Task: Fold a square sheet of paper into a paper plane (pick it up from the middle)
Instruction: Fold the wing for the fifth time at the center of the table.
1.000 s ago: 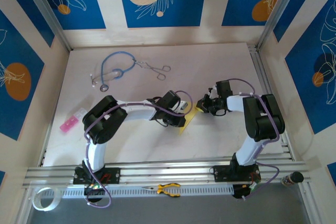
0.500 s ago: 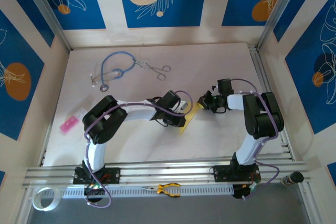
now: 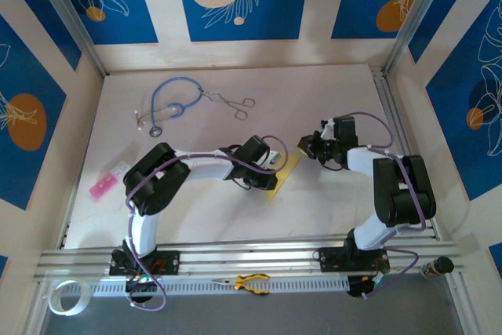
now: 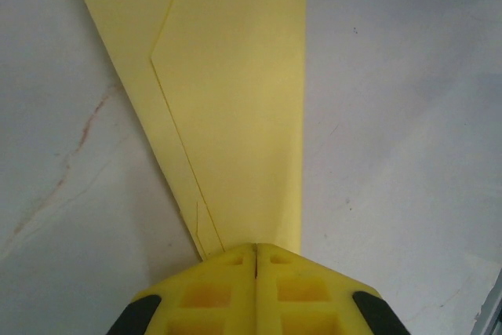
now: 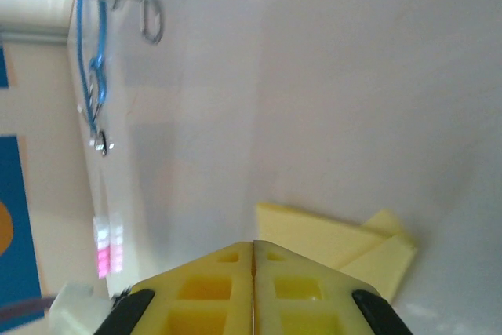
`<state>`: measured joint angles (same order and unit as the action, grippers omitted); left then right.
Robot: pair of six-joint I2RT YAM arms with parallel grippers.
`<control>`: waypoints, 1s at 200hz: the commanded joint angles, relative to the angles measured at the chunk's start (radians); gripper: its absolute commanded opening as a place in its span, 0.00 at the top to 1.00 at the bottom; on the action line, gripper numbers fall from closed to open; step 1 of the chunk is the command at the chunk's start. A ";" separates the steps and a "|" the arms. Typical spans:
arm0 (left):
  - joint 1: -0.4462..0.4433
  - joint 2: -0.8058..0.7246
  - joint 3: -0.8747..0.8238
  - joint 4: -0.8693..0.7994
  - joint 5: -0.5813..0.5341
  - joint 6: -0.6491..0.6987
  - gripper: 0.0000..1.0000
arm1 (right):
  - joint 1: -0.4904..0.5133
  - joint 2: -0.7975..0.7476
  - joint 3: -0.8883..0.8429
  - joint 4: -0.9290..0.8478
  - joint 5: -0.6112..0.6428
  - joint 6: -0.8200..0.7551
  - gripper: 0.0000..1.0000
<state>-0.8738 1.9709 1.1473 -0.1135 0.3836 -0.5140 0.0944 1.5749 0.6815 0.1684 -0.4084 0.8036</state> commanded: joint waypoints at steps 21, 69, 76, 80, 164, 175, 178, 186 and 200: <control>-0.024 0.037 -0.044 -0.157 -0.025 0.015 1.00 | 0.124 -0.063 -0.056 -0.100 -0.024 -0.067 0.99; -0.024 0.034 -0.046 -0.145 -0.022 0.009 1.00 | 0.186 -0.121 -0.180 -0.061 -0.023 -0.007 1.00; -0.025 0.034 -0.044 -0.146 -0.021 0.009 1.00 | 0.193 -0.123 -0.194 -0.052 -0.022 0.002 1.00; -0.025 0.034 -0.043 -0.144 -0.020 0.008 1.00 | 0.194 -0.123 -0.201 -0.044 -0.023 0.007 1.00; -0.025 0.035 -0.071 -0.115 -0.012 -0.017 1.00 | 0.189 -0.002 -0.184 0.054 -0.124 0.014 1.00; -0.025 0.036 -0.068 -0.114 -0.011 -0.016 1.00 | 0.189 0.017 -0.189 0.056 -0.119 0.009 1.00; -0.025 0.037 -0.067 -0.116 -0.011 -0.015 1.00 | 0.189 0.022 -0.191 0.058 -0.116 0.007 1.00; -0.026 0.036 -0.064 -0.118 -0.011 -0.012 1.00 | 0.186 0.035 -0.199 0.057 -0.109 0.000 1.00; -0.025 0.037 -0.063 -0.122 -0.011 -0.012 1.00 | 0.175 0.049 -0.213 0.053 -0.092 -0.007 1.00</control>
<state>-0.8738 1.9652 1.1301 -0.0860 0.3840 -0.5247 0.2829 1.5951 0.4805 0.2184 -0.4980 0.8127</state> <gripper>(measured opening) 0.063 0.056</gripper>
